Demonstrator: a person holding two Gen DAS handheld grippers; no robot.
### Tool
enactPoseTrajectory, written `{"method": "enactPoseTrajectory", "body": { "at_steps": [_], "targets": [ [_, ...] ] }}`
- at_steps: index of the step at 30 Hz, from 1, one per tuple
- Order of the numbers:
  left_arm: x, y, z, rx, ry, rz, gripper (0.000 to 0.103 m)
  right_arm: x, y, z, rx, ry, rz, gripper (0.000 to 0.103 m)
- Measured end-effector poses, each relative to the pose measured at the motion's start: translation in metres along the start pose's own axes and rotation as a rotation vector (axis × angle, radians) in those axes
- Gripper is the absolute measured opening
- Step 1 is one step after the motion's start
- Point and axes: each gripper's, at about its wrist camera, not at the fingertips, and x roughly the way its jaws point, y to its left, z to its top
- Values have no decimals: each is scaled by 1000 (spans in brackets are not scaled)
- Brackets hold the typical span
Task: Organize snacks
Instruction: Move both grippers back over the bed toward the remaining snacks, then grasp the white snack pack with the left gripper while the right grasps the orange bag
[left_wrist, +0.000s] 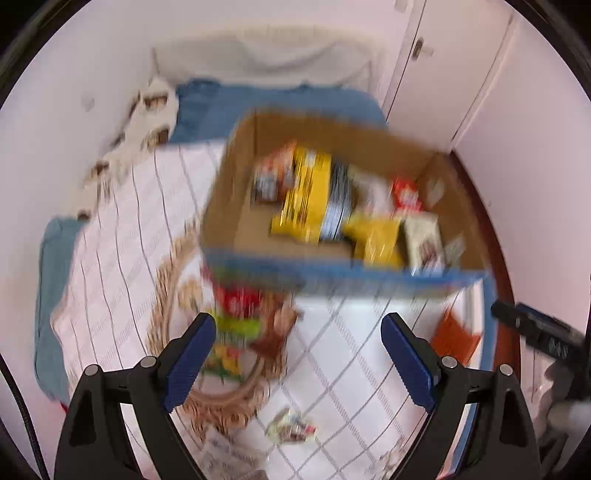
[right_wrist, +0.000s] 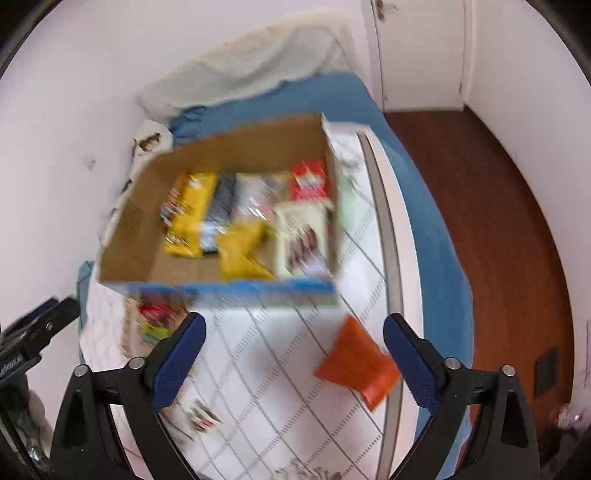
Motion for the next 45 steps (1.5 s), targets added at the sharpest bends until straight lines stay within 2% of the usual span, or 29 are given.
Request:
{"method": "enactPoseTrajectory", "body": {
  "at_steps": [1, 3, 4, 6, 11, 16, 20, 22, 25, 28, 30, 31, 34, 36, 37, 40, 43, 45],
  "targets": [
    [15, 4, -12, -7, 39, 9, 92, 16, -11, -6, 6, 38, -10, 68],
    [35, 10, -31, -13, 95, 23, 92, 36, -27, -14, 15, 65, -33, 68],
    [45, 13, -41, -18, 116, 35, 92, 48, -35, -17, 21, 74, -45, 68],
    [59, 19, -59, -28, 156, 57, 92, 66, -50, -21, 47, 93, -55, 75],
    [92, 37, -106, -82, 290, 67, 92, 106, -76, -37, 150, 171, 10, 77],
    [94, 59, -138, -137, 334, 80, 92, 113, -51, -65, 154, 279, 146, 77],
    [90, 73, -157, -176, 360, 93, 92, 96, -36, -73, 117, 218, 110, 88],
    [87, 78, -166, -193, 363, 99, 92, 93, -34, -74, 139, 201, 108, 88],
    [86, 84, -173, -208, 370, 113, 92, 102, -28, -77, 149, 228, 83, 88],
    [83, 93, -179, -234, 371, 119, 92, 121, -19, -81, 154, 277, 21, 88],
    [80, 97, -182, -225, 378, 113, 92, 130, -19, -89, 175, 293, 38, 84],
    [81, 98, -183, -213, 379, 105, 92, 132, -16, -92, 174, 291, 41, 74],
    [77, 86, -195, -85, 411, 88, 92, 133, 2, -100, 102, 288, 35, 73],
    [85, 77, -206, -11, 489, 93, 92, 133, 13, -105, 71, 291, 34, 73],
    [90, 79, -213, -23, 523, 88, 92, 133, 18, -107, 55, 288, 33, 73],
    [99, 94, -223, -168, 569, 24, 92, 134, 30, -109, 26, 289, 31, 73],
    [103, 128, -230, -485, 550, -94, 92, 134, 34, -114, 27, 290, 39, 73],
    [107, 143, -235, -634, 525, -135, 92, 133, 31, -118, 30, 289, 40, 73]
  ]
}}
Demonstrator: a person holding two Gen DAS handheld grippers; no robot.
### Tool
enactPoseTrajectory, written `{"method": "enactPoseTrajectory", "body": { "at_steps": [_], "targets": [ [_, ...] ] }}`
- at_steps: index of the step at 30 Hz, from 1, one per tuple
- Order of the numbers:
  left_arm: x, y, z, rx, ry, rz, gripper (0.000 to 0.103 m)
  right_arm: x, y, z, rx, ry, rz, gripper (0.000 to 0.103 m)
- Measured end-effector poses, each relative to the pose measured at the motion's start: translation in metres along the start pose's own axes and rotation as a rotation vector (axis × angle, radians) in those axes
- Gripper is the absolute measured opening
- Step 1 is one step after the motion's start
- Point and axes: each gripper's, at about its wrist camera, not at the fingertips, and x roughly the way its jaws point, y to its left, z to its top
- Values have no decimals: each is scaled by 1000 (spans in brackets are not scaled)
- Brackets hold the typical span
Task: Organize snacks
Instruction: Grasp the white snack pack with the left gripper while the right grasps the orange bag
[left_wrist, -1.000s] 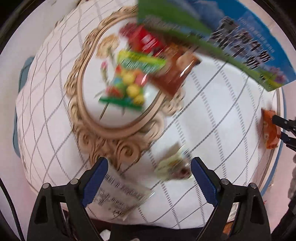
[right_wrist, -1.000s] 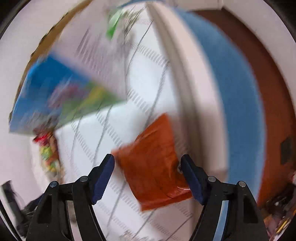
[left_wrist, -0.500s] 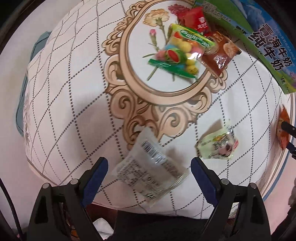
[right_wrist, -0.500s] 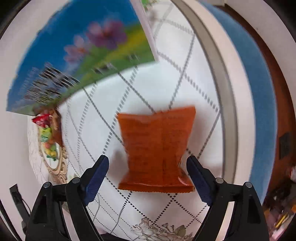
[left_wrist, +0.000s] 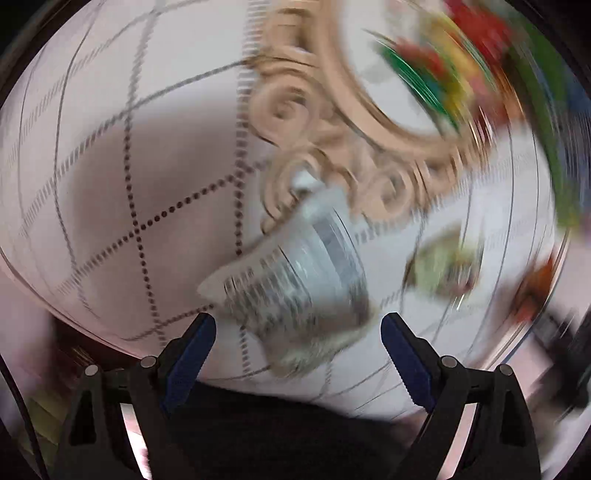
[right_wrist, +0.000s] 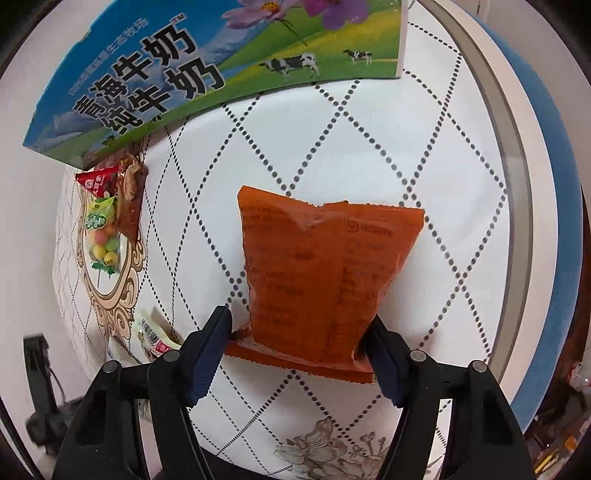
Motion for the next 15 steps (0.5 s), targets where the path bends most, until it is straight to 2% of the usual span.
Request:
{"method": "enactPoseTrajectory", "body": {
  "at_steps": [1, 2, 3, 4, 5, 8, 11, 15],
  "targets": [
    [1, 2, 2, -33, -16, -24, 91, 1, 1, -1, -3, -2, -2, 73],
    [1, 0, 4, -38, -42, -29, 86, 2, 1, -2, -11, -6, -10, 73],
    [1, -7, 5, -9, -63, 0, 82, 3, 2, -2, -19, -9, -18, 73],
    [1, -11, 14, 20, -70, 23, 73, 4, 4, -3, -25, -13, -26, 73],
    [1, -23, 14, 80, -85, 57, 69, 3, 5, -3, -35, -17, -34, 72],
    [1, -60, 13, 231, -131, 125, 68, 7, 19, -6, -99, -25, -76, 69],
    [6, -82, 15, 321, -136, 168, 68, 9, 31, -8, -146, -32, -91, 68],
    [10, -83, 4, 367, -103, 213, 68, 7, 26, -10, -125, -14, -12, 71]
  ]
}}
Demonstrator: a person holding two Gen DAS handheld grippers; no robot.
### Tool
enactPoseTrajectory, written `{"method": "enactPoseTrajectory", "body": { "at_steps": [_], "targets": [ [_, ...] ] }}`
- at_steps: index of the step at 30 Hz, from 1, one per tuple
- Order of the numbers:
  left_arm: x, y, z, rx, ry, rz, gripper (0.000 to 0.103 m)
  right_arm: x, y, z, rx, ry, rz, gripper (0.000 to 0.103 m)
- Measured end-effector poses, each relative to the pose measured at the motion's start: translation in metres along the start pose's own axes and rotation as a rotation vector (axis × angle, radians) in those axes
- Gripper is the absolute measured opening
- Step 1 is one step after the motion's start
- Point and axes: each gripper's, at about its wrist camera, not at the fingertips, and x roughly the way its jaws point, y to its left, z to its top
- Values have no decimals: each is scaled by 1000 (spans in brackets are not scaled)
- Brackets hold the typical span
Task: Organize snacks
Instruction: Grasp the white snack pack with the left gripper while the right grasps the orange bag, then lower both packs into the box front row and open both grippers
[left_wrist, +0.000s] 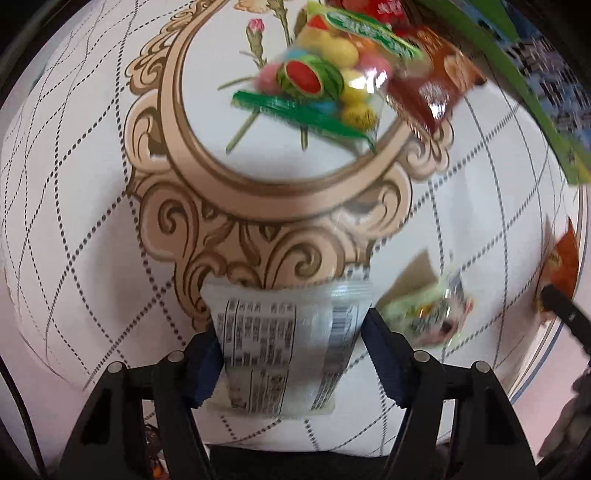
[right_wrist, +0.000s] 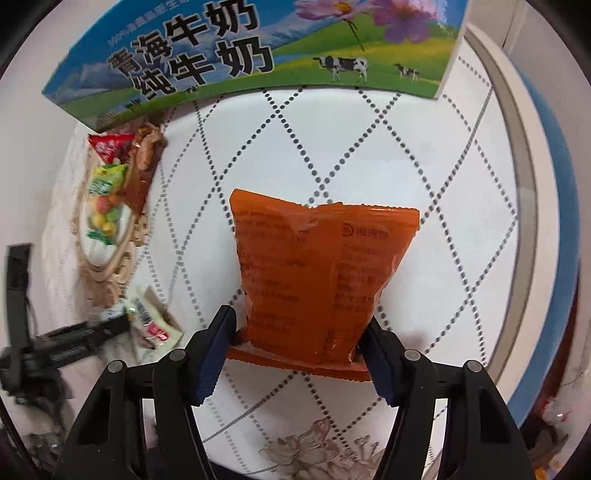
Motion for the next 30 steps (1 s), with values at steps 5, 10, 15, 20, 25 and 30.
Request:
{"method": "enactPoseTrajectory", "body": {
  "at_steps": [5, 10, 15, 20, 25, 30],
  "targets": [
    [24, -12, -30, 34, 67, 21, 69, -13, -13, 1, 70, -43, 42, 78],
    [24, -19, -54, 16, 5, 38, 58, -8, -13, 12, 82, -49, 12, 71],
    [8, -10, -49, 14, -45, 55, 57, -7, -3, 4, 17, -13, -19, 56],
    [9, -6, -44, -24, -26, 30, 58, 0, 7, -32, -45, 31, -44, 55],
    [21, -12, -43, -23, -15, 40, 58, 9, -2, -44, -2, 41, -45, 55],
    [22, -16, -36, -15, -35, 55, 57, 10, -9, -41, 17, 37, -36, 55]
  ]
}}
